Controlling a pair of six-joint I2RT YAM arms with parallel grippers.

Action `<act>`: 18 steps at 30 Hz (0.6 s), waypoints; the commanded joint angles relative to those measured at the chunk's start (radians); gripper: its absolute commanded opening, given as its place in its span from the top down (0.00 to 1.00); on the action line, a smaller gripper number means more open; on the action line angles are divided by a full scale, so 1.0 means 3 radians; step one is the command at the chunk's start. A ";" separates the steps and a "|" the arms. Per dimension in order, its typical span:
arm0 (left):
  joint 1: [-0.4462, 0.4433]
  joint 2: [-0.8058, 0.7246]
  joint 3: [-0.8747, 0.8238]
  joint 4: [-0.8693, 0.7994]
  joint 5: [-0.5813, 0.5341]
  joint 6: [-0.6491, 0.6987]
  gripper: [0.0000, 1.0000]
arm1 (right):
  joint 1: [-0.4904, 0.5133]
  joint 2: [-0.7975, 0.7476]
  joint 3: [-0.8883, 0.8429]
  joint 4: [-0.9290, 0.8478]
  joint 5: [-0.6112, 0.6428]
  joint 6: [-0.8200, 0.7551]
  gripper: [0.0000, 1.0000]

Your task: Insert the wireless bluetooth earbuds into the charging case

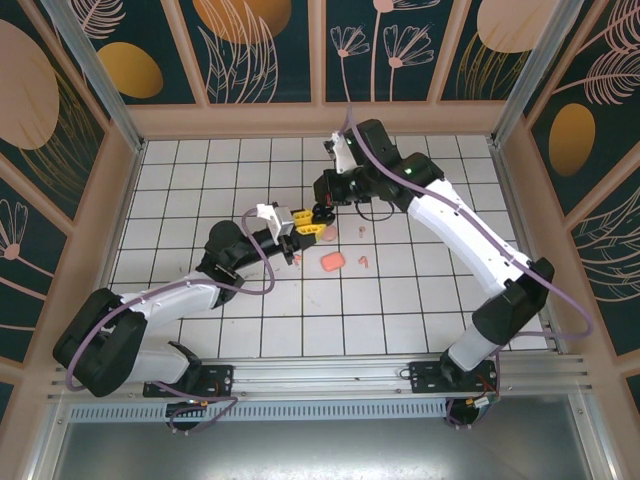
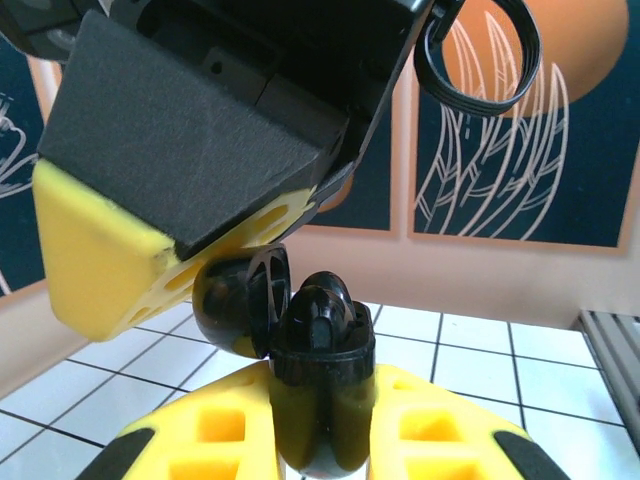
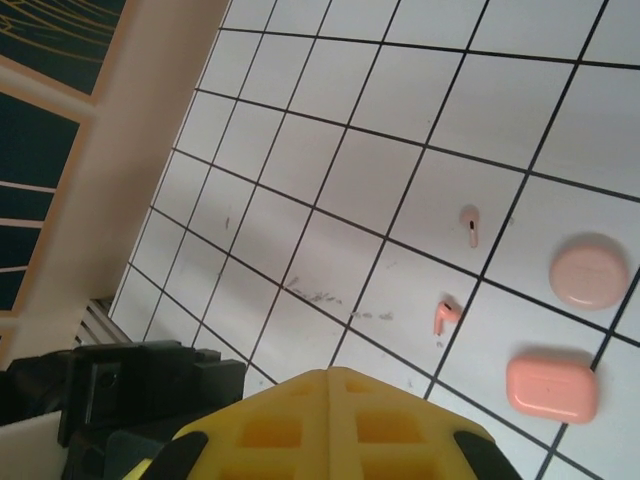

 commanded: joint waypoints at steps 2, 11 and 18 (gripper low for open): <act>0.0039 -0.0023 0.0046 0.0277 -0.0266 -0.0017 1.00 | 0.0226 -0.0421 -0.0353 -0.0250 -0.0189 0.0125 0.97; 0.0034 0.0028 0.0056 0.0299 -0.0291 -0.0330 1.00 | -0.0073 -0.1165 -0.0697 0.0162 0.0596 0.0584 0.90; 0.0037 -0.0009 -0.0036 -0.0150 -0.0858 -0.1241 1.00 | -0.0134 -0.1619 -0.1576 0.0601 0.0885 0.0888 0.71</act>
